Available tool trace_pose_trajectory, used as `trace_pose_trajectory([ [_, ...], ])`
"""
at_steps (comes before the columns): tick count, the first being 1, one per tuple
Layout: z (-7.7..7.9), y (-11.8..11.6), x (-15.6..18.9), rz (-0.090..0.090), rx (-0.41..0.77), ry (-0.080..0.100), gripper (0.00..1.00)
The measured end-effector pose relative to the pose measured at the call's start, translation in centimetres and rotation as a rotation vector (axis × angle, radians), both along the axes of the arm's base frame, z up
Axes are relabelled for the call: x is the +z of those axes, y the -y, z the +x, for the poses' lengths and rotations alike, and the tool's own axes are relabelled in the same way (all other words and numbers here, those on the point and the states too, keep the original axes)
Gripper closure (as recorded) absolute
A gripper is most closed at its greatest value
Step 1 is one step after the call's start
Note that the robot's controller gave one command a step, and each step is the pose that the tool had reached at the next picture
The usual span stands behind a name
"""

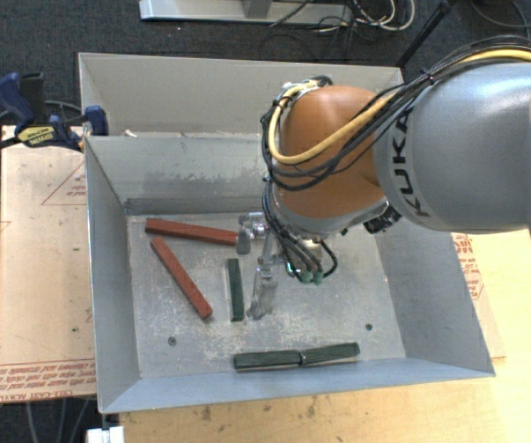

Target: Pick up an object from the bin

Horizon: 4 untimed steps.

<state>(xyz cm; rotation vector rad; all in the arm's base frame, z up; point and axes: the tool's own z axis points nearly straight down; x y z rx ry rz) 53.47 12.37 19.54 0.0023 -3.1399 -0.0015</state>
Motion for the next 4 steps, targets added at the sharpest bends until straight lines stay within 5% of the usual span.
trace_pose_trajectory([
  [1,-0.7,0.9,-11.5,0.001,0.48,-0.002,0.0],
  [2,1.2,6.5,-10.3,-0.002,0.408,0.005,0.0],
  [3,7.9,4.9,-12.5,0.001,0.254,0.006,0.0],
  [4,7.9,4.9,-12.5,0.001,0.252,0.006,1.0],
])
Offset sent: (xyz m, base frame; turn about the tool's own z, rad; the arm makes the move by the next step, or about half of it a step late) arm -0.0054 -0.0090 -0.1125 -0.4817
